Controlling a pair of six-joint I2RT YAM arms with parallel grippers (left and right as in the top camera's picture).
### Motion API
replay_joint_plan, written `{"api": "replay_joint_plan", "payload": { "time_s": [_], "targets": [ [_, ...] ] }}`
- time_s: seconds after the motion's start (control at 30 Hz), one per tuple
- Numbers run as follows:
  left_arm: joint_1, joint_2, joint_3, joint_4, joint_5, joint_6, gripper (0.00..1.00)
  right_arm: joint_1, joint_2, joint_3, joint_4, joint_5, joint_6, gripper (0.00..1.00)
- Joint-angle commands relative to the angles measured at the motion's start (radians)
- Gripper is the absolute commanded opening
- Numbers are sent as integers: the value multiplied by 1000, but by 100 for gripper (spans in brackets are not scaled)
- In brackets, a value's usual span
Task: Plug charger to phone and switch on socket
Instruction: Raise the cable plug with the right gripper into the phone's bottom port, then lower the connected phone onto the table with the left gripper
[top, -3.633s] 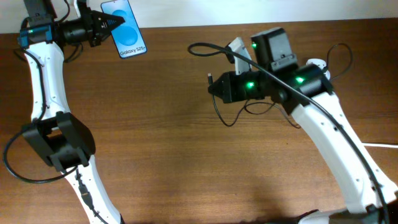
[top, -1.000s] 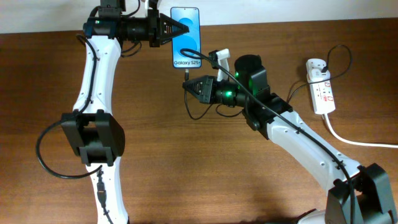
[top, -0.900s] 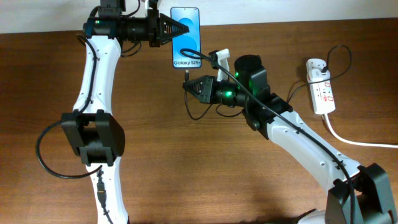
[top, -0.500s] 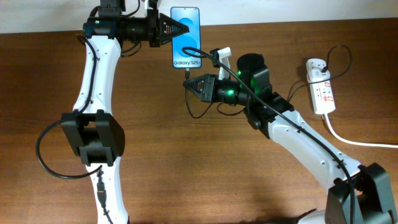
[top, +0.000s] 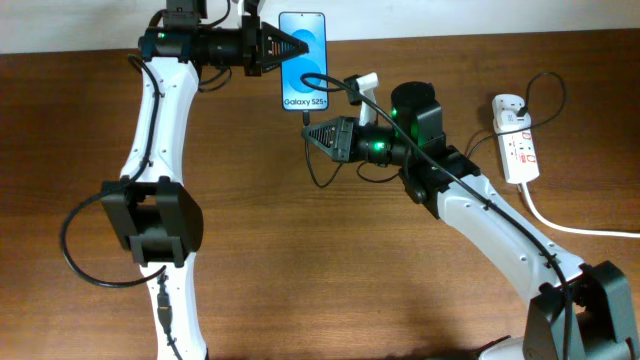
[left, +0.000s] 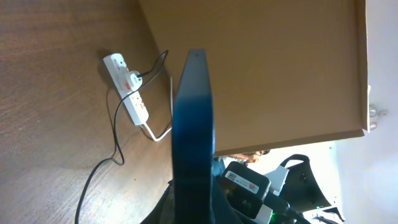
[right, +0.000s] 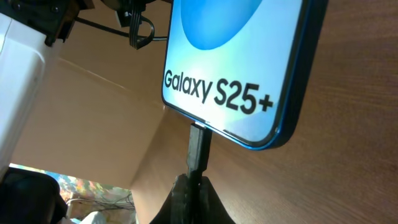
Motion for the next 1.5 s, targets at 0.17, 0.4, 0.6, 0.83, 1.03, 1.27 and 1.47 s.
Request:
{"api": "replay_joint_plan", "payload": {
  "time_s": [0.17,0.4,0.6,0.83,1.03,1.27,1.47],
  "targets": [
    [-19,0,6,-24,42,36,0,-35,1,12,66,53,-7,12],
    [-3,0,-8,-33,-153,60,0,-35,0,12,-110,-38,-36,60],
    [-7,11,-146,-228,-508,190,0,-35,0,12,-425,180,-154,60],
    [-32,19,-415,-57,-666,116,0,-32,1,11,-541,282,-156,60],
    [-88,70,-488,14,-699,110,2,-25,1,11,-571,308,-156,60],
    [-90,75,-488,2,-793,110,55,-25,1,11,-575,326,-156,61],
    [-79,75,-486,-32,-995,111,63,-25,1,11,-580,326,-157,61]
  ]
}}
